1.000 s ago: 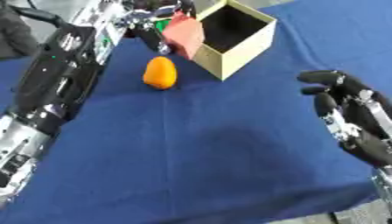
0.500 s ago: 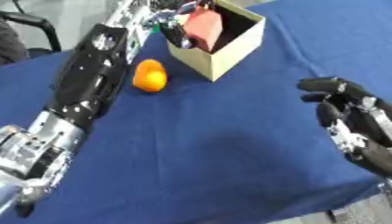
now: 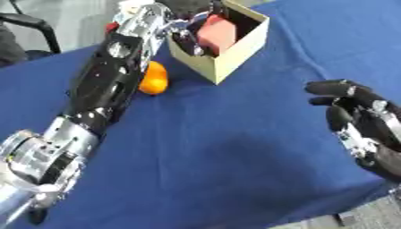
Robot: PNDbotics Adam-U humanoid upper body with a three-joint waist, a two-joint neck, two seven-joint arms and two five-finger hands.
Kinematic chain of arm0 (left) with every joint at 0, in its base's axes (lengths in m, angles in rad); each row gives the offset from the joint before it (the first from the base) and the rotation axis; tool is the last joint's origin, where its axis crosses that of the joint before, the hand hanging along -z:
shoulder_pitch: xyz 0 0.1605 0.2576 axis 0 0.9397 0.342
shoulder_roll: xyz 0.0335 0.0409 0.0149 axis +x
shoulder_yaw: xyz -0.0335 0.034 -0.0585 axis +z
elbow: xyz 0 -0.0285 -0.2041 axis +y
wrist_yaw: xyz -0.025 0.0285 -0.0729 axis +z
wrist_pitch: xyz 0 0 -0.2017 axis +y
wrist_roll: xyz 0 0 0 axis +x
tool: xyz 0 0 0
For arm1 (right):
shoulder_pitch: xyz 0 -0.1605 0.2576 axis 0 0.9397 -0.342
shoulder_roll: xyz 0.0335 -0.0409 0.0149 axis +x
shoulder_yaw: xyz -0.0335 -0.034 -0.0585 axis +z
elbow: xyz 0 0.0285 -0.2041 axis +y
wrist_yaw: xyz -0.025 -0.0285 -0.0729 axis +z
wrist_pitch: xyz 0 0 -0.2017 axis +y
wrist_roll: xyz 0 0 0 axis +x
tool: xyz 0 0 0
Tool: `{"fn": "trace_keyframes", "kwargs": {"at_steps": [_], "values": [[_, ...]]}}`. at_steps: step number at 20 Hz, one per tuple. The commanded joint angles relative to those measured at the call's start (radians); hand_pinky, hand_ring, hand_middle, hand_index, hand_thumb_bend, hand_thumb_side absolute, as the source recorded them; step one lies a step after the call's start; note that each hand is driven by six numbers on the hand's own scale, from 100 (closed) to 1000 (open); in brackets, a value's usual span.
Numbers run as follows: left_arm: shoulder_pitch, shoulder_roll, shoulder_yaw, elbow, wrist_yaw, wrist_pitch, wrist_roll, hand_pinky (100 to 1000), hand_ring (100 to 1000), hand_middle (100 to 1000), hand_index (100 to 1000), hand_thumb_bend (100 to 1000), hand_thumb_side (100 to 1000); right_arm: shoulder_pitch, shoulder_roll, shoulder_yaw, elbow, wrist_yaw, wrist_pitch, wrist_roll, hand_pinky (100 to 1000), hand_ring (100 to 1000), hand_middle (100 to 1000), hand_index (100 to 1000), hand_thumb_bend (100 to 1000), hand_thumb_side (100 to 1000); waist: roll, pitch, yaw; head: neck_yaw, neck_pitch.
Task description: Pick up objects on the table and place them in the box.
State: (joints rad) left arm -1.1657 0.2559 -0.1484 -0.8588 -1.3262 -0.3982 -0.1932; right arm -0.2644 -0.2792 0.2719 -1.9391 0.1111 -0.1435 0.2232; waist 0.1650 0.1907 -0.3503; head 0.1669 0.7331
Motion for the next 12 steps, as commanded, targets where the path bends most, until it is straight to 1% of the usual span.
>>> {"fn": "trace_keyframes", "kwargs": {"at_steps": [1,4,7,9,12], "values": [[-0.023,0.021,0.013,-0.013,0.005,-0.002,-0.013,819,761,777,883,618,173,-0.009,-0.003,-0.001,-0.013,-0.010,0.002,-0.002,799,900,761,801,100,671,-0.011,-0.018,0.001,0.000,-0.007],[-0.023,0.028,0.017,-0.020,0.008,-0.001,-0.013,817,753,755,876,607,164,-0.008,-0.002,-0.002,-0.013,-0.010,0.002,-0.004,799,900,762,801,100,670,-0.015,-0.020,0.004,-0.002,-0.007],[-0.024,0.050,0.020,-0.043,0.019,-0.002,-0.014,819,746,729,862,598,154,-0.003,-0.002,-0.005,-0.014,-0.010,0.003,-0.007,799,900,762,801,100,670,-0.022,-0.025,0.016,-0.006,-0.005],[-0.021,0.078,0.021,-0.069,0.035,-0.002,-0.018,821,744,717,856,604,153,0.006,-0.002,-0.010,-0.011,-0.009,0.004,-0.012,799,900,762,802,100,670,-0.028,-0.034,0.037,-0.015,0.003],[-0.004,0.120,0.016,-0.098,0.062,-0.006,-0.050,823,743,711,853,608,152,0.017,-0.001,-0.014,-0.007,-0.008,0.005,-0.016,800,900,762,802,100,670,-0.034,-0.046,0.067,-0.025,0.013]]}}
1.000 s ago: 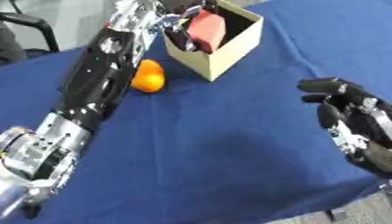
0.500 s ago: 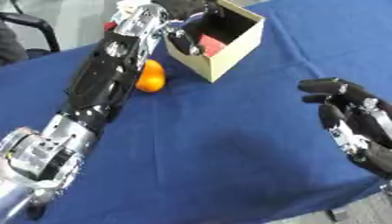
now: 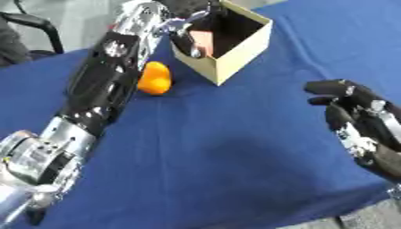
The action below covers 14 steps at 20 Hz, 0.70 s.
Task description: Pick up objects on the table and place them in the box.
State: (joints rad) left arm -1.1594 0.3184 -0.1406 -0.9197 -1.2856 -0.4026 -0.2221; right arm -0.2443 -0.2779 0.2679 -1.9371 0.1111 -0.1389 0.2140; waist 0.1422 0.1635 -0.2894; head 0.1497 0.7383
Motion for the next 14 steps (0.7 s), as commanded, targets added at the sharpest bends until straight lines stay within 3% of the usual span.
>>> {"fn": "trace_keyframes", "kwargs": {"at_steps": [1,7,14], "values": [[-0.002,0.070,0.006,-0.041,0.031,-0.003,-0.035,823,743,710,853,610,152,0.000,-0.002,-0.011,-0.008,-0.008,0.000,-0.008,800,900,762,802,100,672,-0.012,-0.022,0.016,-0.011,0.010],[0.064,0.119,-0.002,-0.011,0.092,-0.008,-0.132,813,734,693,847,606,160,0.008,0.001,-0.018,-0.002,-0.007,0.000,-0.015,801,900,763,803,100,673,-0.018,-0.028,0.064,-0.026,0.022],[0.100,0.086,-0.005,0.068,0.125,-0.015,-0.172,800,727,689,848,615,193,0.005,0.004,-0.018,-0.004,-0.008,-0.001,-0.015,801,900,763,803,100,675,-0.023,-0.022,0.074,-0.022,0.020]]}}
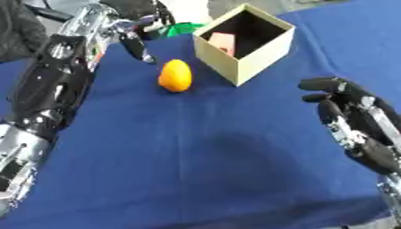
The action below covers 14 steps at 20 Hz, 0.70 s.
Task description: Pick up objects on the table and place them in the box.
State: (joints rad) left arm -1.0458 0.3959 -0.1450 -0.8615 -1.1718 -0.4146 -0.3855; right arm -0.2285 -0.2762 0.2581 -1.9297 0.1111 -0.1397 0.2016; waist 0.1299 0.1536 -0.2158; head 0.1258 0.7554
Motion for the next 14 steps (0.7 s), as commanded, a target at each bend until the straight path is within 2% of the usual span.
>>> {"fn": "trace_keyframes", "kwargs": {"at_steps": [1,5,11,13,14], "values": [[-0.012,0.002,0.000,0.018,0.011,-0.003,-0.008,798,726,687,848,612,195,-0.012,0.002,-0.008,-0.011,-0.008,0.000,-0.003,801,900,763,803,100,675,-0.011,-0.011,-0.001,0.002,0.003],[-0.008,-0.029,0.005,0.057,0.010,0.003,0.003,792,721,681,847,608,204,-0.016,0.003,-0.007,-0.013,-0.008,0.000,-0.002,801,900,763,803,100,675,-0.012,-0.004,-0.006,0.004,0.001],[-0.006,-0.065,0.017,0.096,0.006,0.015,0.050,776,697,649,829,557,195,-0.023,0.004,-0.004,-0.013,-0.007,-0.001,0.001,802,900,763,803,100,677,-0.009,0.005,-0.016,0.005,-0.006],[-0.005,-0.074,0.023,0.104,0.001,0.028,0.089,764,678,623,808,494,175,-0.025,0.005,-0.004,-0.013,-0.006,-0.001,0.002,802,900,763,803,100,679,-0.008,0.007,-0.021,0.004,-0.009],[-0.004,-0.079,0.025,0.109,-0.002,0.033,0.108,759,667,613,796,428,156,-0.025,0.005,-0.003,-0.013,-0.006,-0.001,0.002,802,900,763,803,100,679,-0.008,0.008,-0.023,0.005,-0.010]]}}
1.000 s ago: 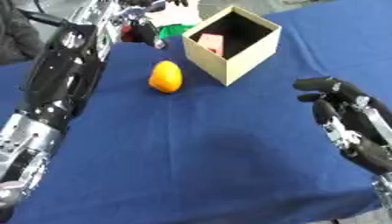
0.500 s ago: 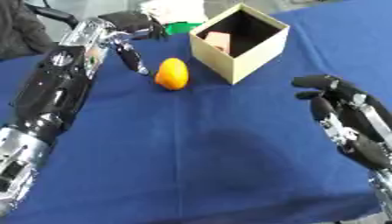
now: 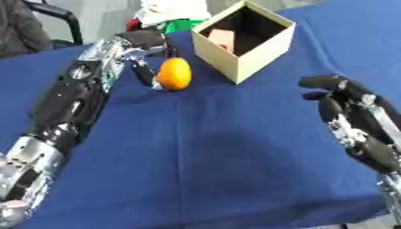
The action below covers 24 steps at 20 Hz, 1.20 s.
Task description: Pick up objects on the table and place them in the box.
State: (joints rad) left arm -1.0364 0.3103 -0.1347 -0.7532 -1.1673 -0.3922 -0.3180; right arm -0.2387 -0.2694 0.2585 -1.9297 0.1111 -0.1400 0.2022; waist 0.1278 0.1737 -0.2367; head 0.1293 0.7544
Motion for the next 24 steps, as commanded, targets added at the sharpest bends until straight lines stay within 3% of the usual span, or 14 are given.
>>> {"fn": "trace_keyframes", "kwargs": {"at_steps": [1,2,3,7,12,18,24], "values": [[-0.013,0.003,0.016,0.007,-0.008,0.015,0.058,754,659,602,785,372,133,-0.016,-0.002,-0.004,-0.013,-0.006,-0.001,0.002,802,899,763,804,100,679,-0.005,-0.011,-0.004,0.002,-0.009],[-0.012,0.000,0.017,0.012,-0.008,0.018,0.072,743,632,573,757,176,100,-0.017,-0.002,-0.004,-0.013,-0.006,-0.001,0.002,802,899,763,804,100,679,-0.005,-0.010,-0.005,0.002,-0.009],[-0.012,-0.002,0.019,0.017,-0.006,0.021,0.084,736,617,554,741,101,100,-0.017,-0.002,-0.004,-0.014,-0.006,-0.001,0.001,802,899,763,804,100,679,-0.005,-0.010,-0.006,0.002,-0.010],[-0.019,0.002,0.013,0.014,0.016,0.012,0.083,719,558,475,668,100,100,-0.017,-0.002,-0.004,-0.013,-0.006,0.000,0.001,803,899,763,804,100,680,-0.004,-0.013,-0.008,0.003,-0.010],[-0.061,0.025,0.013,-0.075,0.038,0.019,0.064,734,568,483,677,100,100,-0.011,-0.004,-0.004,-0.011,-0.006,0.000,0.000,803,899,763,805,100,682,-0.003,-0.024,-0.008,0.000,-0.008],[-0.132,0.008,0.025,-0.144,-0.032,0.081,0.130,745,590,503,696,100,100,-0.011,-0.008,0.005,-0.009,-0.010,0.000,0.008,803,899,764,805,100,683,0.005,-0.033,-0.032,0.014,-0.010],[-0.147,-0.050,0.025,-0.117,-0.117,0.109,0.215,750,617,529,717,100,101,-0.023,-0.007,0.012,-0.010,-0.013,0.000,0.018,804,899,764,805,100,686,0.014,-0.021,-0.065,0.030,-0.024]]}}
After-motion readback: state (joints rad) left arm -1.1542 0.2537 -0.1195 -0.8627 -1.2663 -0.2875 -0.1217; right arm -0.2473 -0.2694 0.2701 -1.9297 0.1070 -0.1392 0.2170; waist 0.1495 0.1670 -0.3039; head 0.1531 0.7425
